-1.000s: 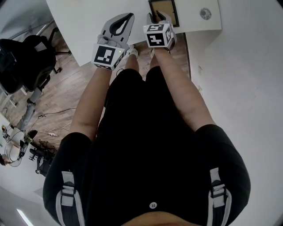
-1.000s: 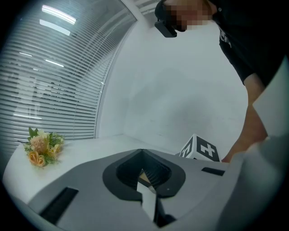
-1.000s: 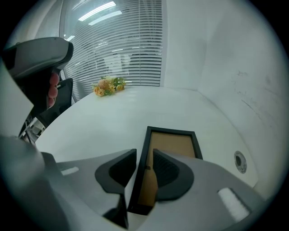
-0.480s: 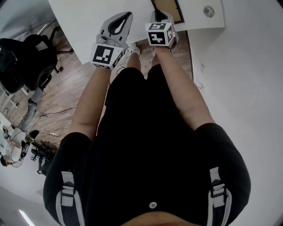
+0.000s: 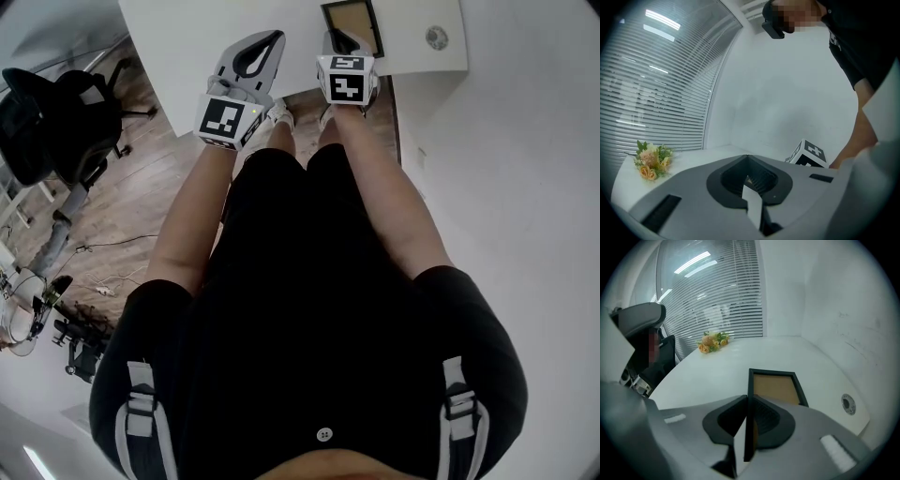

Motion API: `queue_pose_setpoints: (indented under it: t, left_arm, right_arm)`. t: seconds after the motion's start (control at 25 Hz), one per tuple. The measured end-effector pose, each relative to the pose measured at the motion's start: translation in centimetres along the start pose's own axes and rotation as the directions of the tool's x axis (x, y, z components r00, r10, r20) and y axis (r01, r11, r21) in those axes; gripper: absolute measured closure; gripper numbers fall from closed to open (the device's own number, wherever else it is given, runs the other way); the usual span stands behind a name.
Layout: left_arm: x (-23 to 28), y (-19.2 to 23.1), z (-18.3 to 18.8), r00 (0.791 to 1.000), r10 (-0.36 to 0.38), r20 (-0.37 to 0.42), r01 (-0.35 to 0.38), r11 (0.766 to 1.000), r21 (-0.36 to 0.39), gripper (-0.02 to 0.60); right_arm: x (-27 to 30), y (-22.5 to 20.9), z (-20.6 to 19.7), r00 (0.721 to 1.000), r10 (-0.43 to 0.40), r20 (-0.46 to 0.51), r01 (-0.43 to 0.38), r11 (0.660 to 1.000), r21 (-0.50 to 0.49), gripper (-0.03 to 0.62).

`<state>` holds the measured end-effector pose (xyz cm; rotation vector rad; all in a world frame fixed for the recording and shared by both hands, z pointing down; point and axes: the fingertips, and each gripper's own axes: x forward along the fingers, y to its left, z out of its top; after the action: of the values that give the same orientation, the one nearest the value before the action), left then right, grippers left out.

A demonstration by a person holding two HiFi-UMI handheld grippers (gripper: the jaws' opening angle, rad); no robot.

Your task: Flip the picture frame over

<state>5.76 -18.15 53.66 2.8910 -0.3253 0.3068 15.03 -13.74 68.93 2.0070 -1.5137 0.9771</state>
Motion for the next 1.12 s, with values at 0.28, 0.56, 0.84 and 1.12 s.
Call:
queue_pose_setpoints:
  t: [0.28, 0.56, 0.84, 1.12]
  left_arm:
    - [-0.2, -0.9, 1.9, 1.0, 0.018, 0.011, -0.018, 1.0, 0.018, 0.58]
    - [0.0, -1.7, 3.6, 0.999, 0.032, 0.022, -0.033, 0.999, 0.038, 0.58]
    - [0.0, -1.8, 5.0, 0.997, 0.053, 0.052, -0.055, 0.998, 0.04, 0.58]
    - [-0.1, -2.0, 4.8, 0.997, 0.068, 0.045, -0.07, 0.997, 0.041, 0.58]
  right_arm:
    - [-2.5, -0.5, 2.8, 0.998, 0.052, 0.04, -0.053, 0.998, 0.024, 0.545]
    - [-4.2, -0.8, 4.6, 0.992, 0.113, 0.063, -0.116, 0.992, 0.045, 0.545]
    - [-5.5, -0.6, 5.8, 0.977, 0.19, 0.097, -0.201, 0.972, 0.125, 0.545]
    - [-6.0, -0.4, 6.2, 0.953, 0.285, 0.106, -0.302, 0.928, 0.218, 0.545]
